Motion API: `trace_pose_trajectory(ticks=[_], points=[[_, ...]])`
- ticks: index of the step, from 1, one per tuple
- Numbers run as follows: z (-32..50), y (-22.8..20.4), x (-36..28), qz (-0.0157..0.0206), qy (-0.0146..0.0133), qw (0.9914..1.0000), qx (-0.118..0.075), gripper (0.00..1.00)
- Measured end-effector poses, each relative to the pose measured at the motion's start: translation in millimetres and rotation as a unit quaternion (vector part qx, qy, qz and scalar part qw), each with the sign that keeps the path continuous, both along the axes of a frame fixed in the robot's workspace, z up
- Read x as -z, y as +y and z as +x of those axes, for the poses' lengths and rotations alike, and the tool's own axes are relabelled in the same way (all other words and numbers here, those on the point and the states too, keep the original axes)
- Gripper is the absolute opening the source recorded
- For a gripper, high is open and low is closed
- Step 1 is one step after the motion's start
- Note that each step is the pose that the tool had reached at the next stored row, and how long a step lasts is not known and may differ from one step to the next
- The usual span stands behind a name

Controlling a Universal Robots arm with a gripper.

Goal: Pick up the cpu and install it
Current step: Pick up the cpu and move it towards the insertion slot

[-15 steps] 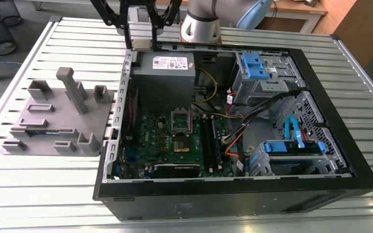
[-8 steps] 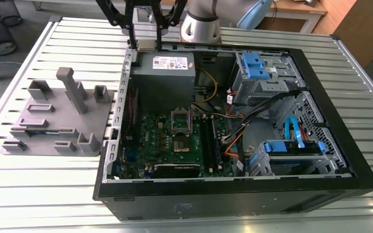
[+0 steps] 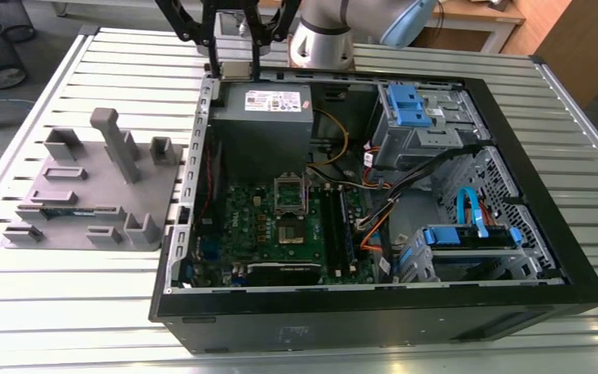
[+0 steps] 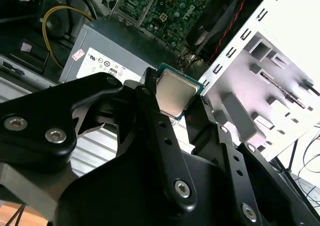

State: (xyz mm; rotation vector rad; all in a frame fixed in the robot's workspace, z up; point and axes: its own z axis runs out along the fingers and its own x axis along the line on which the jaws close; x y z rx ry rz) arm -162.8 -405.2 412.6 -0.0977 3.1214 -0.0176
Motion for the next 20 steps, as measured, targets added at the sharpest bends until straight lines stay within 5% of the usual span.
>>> trace_pose_trajectory(ticks=[20], points=[[5.5,-5.1,7.2,0.0001,0.0000,1.00000,0.000,0.47]])
